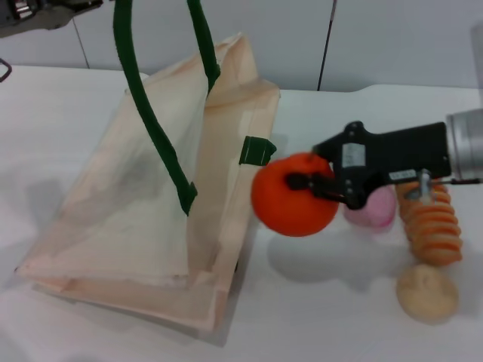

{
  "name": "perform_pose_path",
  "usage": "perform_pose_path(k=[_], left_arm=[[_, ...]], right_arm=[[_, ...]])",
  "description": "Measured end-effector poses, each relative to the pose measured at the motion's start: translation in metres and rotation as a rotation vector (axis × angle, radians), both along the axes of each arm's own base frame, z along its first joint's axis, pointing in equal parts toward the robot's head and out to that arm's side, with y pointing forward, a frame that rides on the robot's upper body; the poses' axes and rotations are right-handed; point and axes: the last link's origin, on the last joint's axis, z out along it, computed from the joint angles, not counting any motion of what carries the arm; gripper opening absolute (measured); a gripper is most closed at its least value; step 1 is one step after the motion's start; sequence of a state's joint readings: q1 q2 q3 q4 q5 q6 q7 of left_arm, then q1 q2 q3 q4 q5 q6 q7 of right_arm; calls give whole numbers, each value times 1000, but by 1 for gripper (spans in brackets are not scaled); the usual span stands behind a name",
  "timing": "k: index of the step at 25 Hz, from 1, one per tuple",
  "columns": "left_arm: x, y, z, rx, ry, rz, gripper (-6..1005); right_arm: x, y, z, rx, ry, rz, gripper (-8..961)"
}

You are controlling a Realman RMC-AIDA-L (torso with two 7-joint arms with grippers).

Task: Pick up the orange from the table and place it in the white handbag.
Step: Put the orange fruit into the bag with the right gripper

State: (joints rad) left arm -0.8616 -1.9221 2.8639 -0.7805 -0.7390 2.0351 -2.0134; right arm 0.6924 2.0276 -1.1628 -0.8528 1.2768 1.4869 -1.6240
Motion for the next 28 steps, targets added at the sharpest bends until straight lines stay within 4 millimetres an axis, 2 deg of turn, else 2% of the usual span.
perform_pose_path(k=[3, 10, 28], left_arm=[[3, 2, -1, -8, -16, -11, 110], [10, 6, -2, -22, -40, -37, 109], [24, 13, 6, -21, -108, -65, 109]], right_arm=[[-12, 7, -9, -14, 23, 22, 136], [-30, 20, -25, -16, 25, 44, 112], [-52, 48, -58, 67, -57, 10, 71]])
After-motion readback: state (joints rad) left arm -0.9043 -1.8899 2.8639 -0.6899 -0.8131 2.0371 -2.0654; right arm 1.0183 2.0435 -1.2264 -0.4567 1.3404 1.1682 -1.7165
